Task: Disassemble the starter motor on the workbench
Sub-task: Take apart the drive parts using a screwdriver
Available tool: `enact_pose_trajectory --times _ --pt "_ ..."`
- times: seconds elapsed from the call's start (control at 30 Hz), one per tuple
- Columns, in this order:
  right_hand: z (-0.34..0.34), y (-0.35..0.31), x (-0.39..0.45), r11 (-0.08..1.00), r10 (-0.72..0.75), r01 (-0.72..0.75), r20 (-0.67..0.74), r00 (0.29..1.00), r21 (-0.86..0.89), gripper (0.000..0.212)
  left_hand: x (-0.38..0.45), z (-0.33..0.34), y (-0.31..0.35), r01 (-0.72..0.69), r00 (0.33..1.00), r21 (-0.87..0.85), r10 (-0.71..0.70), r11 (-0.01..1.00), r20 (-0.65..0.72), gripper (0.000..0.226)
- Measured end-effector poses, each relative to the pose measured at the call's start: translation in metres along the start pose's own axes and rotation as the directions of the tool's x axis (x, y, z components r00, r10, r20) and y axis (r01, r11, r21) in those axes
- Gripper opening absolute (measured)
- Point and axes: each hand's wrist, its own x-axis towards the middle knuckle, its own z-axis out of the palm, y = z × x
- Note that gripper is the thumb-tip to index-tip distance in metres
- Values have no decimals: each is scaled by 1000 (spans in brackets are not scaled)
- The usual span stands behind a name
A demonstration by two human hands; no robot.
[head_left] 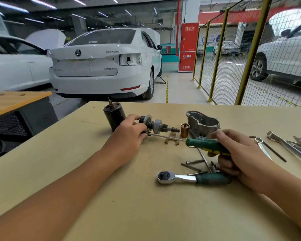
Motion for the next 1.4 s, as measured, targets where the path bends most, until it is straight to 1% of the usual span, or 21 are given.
enact_pose_trajectory --times 0.13,0.27,0.3,0.37,0.43,0.5,0.57,0.63,0.67,0.7,0.77,0.8,0.9,0.93,1.0,1.07,1.13,1.2,1.27,1.37,1.4 --pt "-5 4 3 998 -61 61 -1 998 32 38 0 0 -1 25 1000 -14 -26 1000 -16 11" --pt "-4 5 2 997 -55 56 -24 998 45 46 0 -3 -1 29 999 -10 -29 1000 -12 14" --pt "-2 4 2 996 -53 54 -17 998 65 42 0 -4 -1 25 1000 -6 -25 1000 -8 14" --pt "2 1 2 998 -24 27 -42 999 61 23 -1 -4 -1 15 1000 11 -15 1000 -12 15" --pt "1 0 2 1000 -9 9 -66 998 -1 22 -2 -5 -4 2 1000 10 -2 1000 -26 19" --pt "-3 1 2 1000 -24 24 -40 999 -6 19 -1 -7 -8 -5 998 -5 4 1000 -57 31" --pt "-9 1 3 998 -43 44 -27 999 55 32 -2 -11 -13 6 996 -13 -7 1000 -85 49" --pt "-11 1 3 996 -50 54 -48 998 77 47 -1 -14 -19 10 995 -27 -13 1000 -98 66" --pt "-11 2 3 996 -48 51 -49 998 78 49 -1 -15 -21 10 996 -41 -13 999 -92 72" --pt "-9 2 2 996 -41 44 -43 998 80 46 0 -16 -23 15 996 -58 -20 998 -84 77" --pt "-5 -1 2 997 -24 27 -37 999 66 28 2 -17 -24 40 996 -81 -47 996 -79 83" --pt "-3 -1 2 999 -8 10 -42 999 36 23 2 -17 -25 62 995 -85 -68 994 -76 85" --pt "-3 -1 3 999 -10 8 -46 999 -42 26 5 -17 -30 163 985 -101 -167 981 -32 91" --pt "-5 1 3 999 -21 20 -32 999 -35 25 5 -18 -32 206 978 -109 -208 973 -11 93" --pt "-10 4 4 999 -38 39 -25 999 19 34 7 -19 -33 268 963 -104 -268 958 16 96" --pt "-12 6 5 999 -33 34 -30 999 35 44 7 -18 -34 276 961 -98 -275 956 28 97" --pt "-12 7 5 997 -52 53 -13 999 60 47 7 -18 -32 259 966 -106 -258 960 24 96" --pt "-8 6 5 996 -37 38 -8 999 86 37 6 -17 -32 248 969 -100 -248 964 20 94" --pt "-5 4 6 997 -5 7 -27 1000 82 26 6 -16 -32 270 963 -116 -271 956 7 94" --pt "-7 4 8 998 -15 17 -26 1000 55 19 6 -16 -33 296 954 -149 -299 944 3 98" --pt "-8 4 7 997 -30 31 -13 999 68 23 7 -16 -33 296 954 -154 -299 943 2 98"
